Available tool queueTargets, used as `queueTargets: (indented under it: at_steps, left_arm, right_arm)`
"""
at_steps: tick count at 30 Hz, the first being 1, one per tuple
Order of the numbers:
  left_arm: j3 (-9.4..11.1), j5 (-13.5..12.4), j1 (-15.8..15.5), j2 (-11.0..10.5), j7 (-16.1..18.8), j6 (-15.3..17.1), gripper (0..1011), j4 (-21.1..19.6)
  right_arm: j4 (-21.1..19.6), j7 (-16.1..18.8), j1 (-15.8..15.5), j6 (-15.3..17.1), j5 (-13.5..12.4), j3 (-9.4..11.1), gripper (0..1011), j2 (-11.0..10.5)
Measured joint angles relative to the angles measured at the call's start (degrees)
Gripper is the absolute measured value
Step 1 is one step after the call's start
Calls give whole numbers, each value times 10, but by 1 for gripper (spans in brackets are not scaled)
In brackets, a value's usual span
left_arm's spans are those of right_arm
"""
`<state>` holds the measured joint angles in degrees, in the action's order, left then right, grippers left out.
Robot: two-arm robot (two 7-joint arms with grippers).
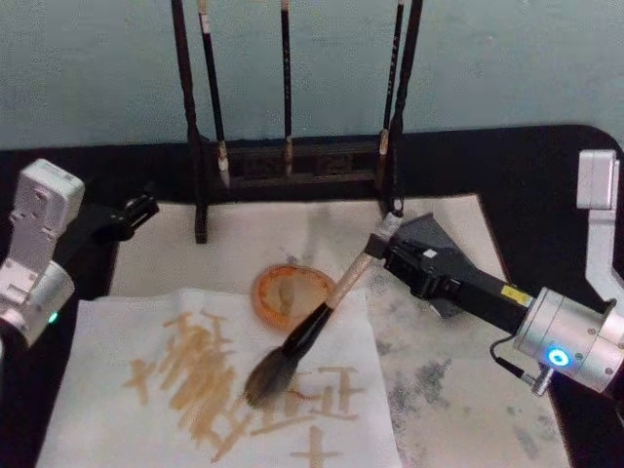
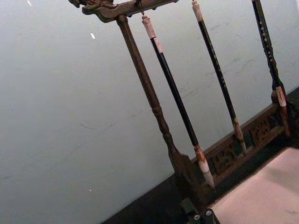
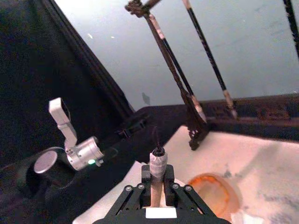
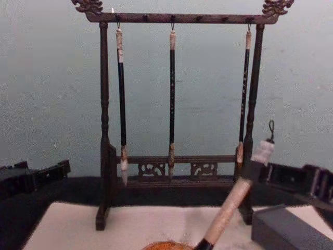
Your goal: Pick up the brush from the inkstone, write on the paper, then place the brush back to its original position.
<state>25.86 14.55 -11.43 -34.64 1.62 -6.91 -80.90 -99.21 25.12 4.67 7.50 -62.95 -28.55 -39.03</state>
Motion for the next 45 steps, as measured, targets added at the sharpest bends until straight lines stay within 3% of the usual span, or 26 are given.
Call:
queueTargets:
  at_steps: [19,27,35,45]
  left_arm:
    - [0,0,0,0,0,0,1002,0]
    - [0,0,0,0,0,0,1002,0]
    - [0,0,0,0,0,0,1002,0]
    - [0,0,0,0,0,0,1002,0]
  right_arm:
    - [12,-14,-20,-9,-8,33,161,-19]
    - [4,-17,-27,-12,-25,53,161,-23]
    - [-6,-6,-19,-14,-64,67,161,-15]
    - [6,-20,14,-16,-84,53,161,10]
